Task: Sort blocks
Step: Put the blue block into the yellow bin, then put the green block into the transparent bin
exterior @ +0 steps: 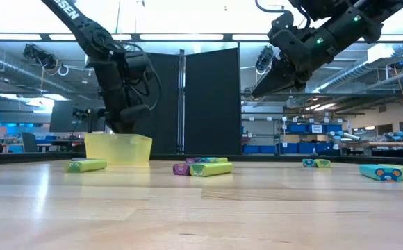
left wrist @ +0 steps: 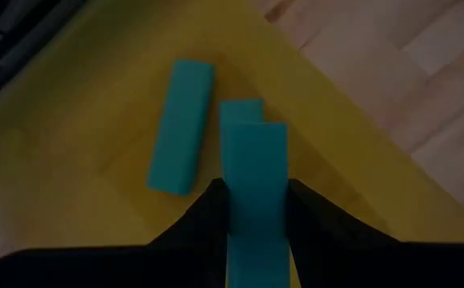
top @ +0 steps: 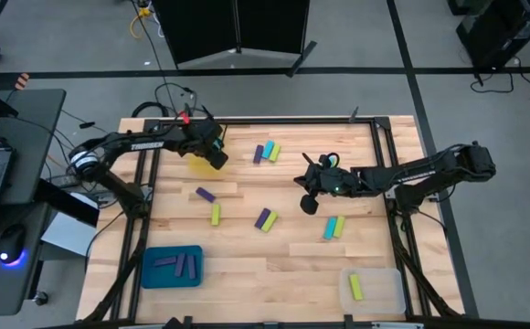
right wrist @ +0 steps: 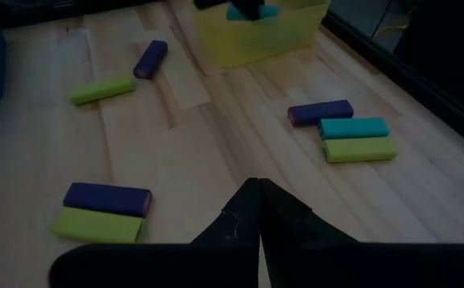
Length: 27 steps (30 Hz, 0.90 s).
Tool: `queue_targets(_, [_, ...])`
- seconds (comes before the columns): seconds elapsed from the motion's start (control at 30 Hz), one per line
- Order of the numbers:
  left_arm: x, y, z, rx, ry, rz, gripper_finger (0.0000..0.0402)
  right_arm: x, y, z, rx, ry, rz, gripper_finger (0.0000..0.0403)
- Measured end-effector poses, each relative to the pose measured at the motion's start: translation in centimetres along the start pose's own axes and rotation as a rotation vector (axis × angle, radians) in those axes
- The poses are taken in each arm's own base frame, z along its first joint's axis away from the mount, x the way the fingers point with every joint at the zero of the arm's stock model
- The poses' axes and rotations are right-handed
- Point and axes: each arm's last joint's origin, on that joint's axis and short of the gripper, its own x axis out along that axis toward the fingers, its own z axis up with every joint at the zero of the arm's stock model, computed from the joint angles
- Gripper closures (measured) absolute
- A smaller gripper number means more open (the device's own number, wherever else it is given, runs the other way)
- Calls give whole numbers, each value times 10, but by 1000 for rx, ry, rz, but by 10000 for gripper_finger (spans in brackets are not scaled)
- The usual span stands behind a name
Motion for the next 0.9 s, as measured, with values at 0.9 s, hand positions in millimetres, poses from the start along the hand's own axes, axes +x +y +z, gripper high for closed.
queue_targets(0.9, [-46, -26, -3, 43, -371, -47, 214, 13, -28, 11, 81, -59, -90, 325])
